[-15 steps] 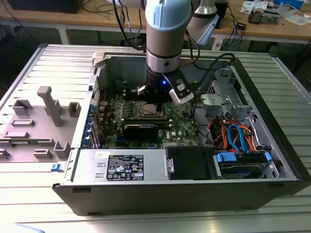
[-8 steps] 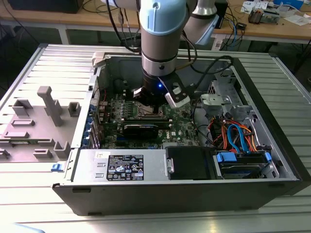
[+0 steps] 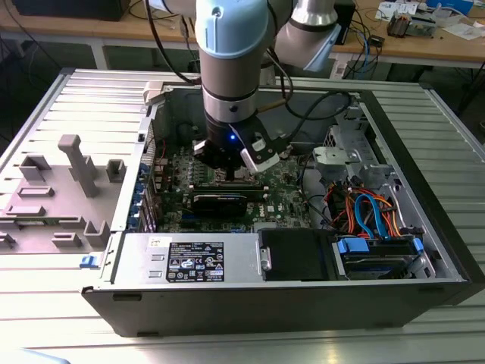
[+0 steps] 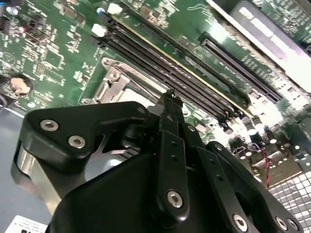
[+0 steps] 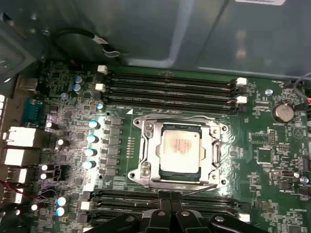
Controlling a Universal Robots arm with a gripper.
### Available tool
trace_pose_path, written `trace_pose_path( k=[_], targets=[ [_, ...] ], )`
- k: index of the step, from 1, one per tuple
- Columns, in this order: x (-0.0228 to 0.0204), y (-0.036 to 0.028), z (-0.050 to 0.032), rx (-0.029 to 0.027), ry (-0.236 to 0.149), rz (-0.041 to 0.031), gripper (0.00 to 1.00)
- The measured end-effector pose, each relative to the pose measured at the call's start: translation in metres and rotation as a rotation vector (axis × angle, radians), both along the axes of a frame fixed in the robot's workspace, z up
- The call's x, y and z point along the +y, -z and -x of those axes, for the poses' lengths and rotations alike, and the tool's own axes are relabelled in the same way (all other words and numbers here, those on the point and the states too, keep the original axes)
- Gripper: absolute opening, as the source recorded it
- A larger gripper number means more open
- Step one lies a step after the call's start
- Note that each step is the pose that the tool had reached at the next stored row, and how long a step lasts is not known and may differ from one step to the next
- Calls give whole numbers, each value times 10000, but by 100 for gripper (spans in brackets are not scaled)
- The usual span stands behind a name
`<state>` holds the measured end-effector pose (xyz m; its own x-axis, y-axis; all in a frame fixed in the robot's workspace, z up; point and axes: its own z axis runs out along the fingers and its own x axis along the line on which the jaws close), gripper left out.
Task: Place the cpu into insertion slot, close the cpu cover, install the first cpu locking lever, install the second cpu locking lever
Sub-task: 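Install the second cpu locking lever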
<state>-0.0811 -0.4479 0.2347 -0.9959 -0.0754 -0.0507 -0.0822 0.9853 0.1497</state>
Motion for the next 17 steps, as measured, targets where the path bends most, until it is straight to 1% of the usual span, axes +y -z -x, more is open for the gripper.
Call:
trace_pose_path(
  k=[1, 2, 3, 6, 9, 10, 12, 14, 17],
  targets=[
    [-14, 9, 19, 0, 0, -2, 11],
    [-39, 19, 45, 1, 0, -17, 11],
    [-54, 24, 68, 1, 0, -30, 11],
    [-64, 36, 96, 0, -1, -89, 11],
    [-63, 40, 111, 0, 0, -310, 11],
    [-64, 48, 153, 0, -1, -368, 11],
    [-70, 78, 220, -4, 0, -374, 11],
    [-72, 102, 224, 0, -69, -374, 11],
    [-71, 134, 224, 1, -192, -424, 11]
  ],
)
